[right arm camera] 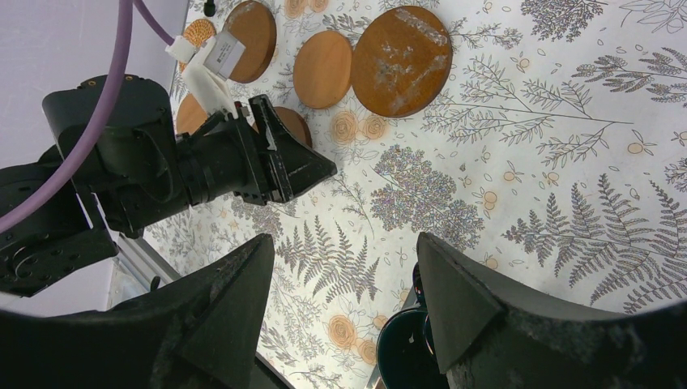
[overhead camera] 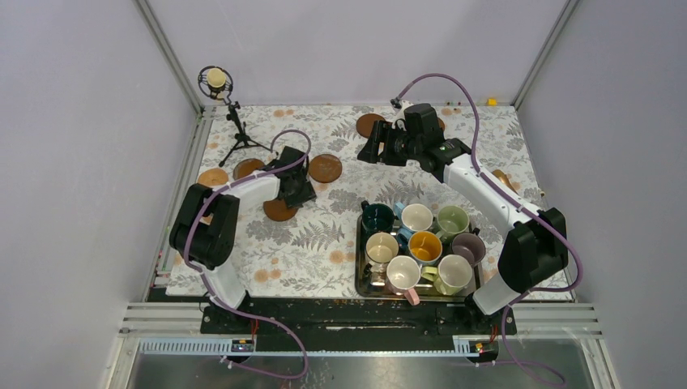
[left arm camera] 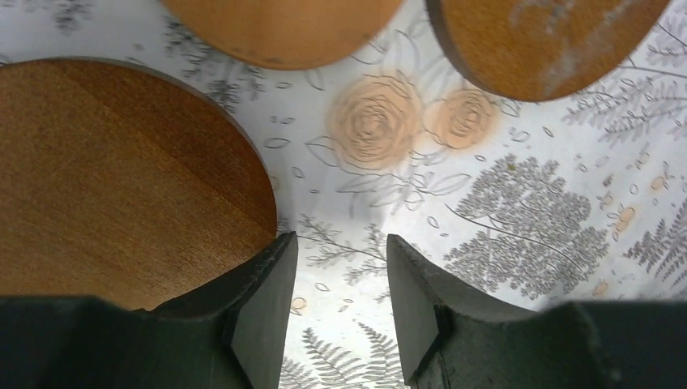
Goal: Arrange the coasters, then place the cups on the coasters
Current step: Move the coaster to the center of the board.
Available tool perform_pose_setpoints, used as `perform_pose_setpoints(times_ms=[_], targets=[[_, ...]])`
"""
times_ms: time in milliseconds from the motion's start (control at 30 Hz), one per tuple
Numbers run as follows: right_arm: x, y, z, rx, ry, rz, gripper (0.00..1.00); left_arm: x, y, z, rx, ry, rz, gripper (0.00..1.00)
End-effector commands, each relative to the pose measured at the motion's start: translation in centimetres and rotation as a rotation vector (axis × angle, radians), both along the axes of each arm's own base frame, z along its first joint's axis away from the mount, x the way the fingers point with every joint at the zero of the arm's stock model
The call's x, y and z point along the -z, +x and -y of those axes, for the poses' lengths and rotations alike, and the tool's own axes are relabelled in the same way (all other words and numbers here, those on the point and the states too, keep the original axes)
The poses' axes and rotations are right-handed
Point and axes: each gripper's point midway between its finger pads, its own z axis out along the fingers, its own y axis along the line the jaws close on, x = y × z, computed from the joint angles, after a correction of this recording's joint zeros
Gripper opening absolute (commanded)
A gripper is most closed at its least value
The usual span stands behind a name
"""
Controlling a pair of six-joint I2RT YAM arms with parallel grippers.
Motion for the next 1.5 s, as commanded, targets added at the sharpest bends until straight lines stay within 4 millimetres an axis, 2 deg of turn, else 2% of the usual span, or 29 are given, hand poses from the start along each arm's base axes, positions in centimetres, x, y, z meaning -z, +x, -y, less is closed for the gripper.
perform_pose_setpoints(times_ms=[0,300,467,900,967,1033,1133,1233,1467], targets=[[-1.7,0.0,0.5,0.001,0.009,0.051,0.73,-1.4,0.2,-2.0,-0.056,0.031,0.043,0.46],[-1.4,0.0,0.4,-0.001,0.008,0.042,0.73,-0.9,-0.7,-6.0,-0.163,0.052,0.024,0.45],[-1.4,0.1,0.3,-0.003,0.014,0.049,0.73,-1.0,-1.3,-7.6,-0.210,0.061,0.018,0.45],[-1.5,0.0,0.4,0.000,0.017,0.047,0.74,-0.9,-4.1,-12.3,-0.449,0.084,-0.006,0.45],[-1.5,0.0,0.3,-0.001,0.019,0.045,0.73,-1.4,-4.1,-12.3,-0.451,0.063,0.017,0.45],[-1.5,0.0,0.3,-0.002,0.020,0.044,0.73,-2.7,-3.4,-11.4,-0.416,0.011,0.064,0.45],[-1.6,0.1,0.3,0.000,0.024,0.042,0.74,-4.8,-1.3,-9.3,-0.325,-0.097,0.158,0.47],[-1.7,0.1,0.2,-0.003,0.028,0.042,0.73,-5.9,0.5,-7.5,-0.260,-0.169,0.185,0.47],[-1.7,0.0,0.4,0.002,0.021,0.047,0.73,-5.0,4.1,-7.4,-0.261,-0.142,0.182,0.46]])
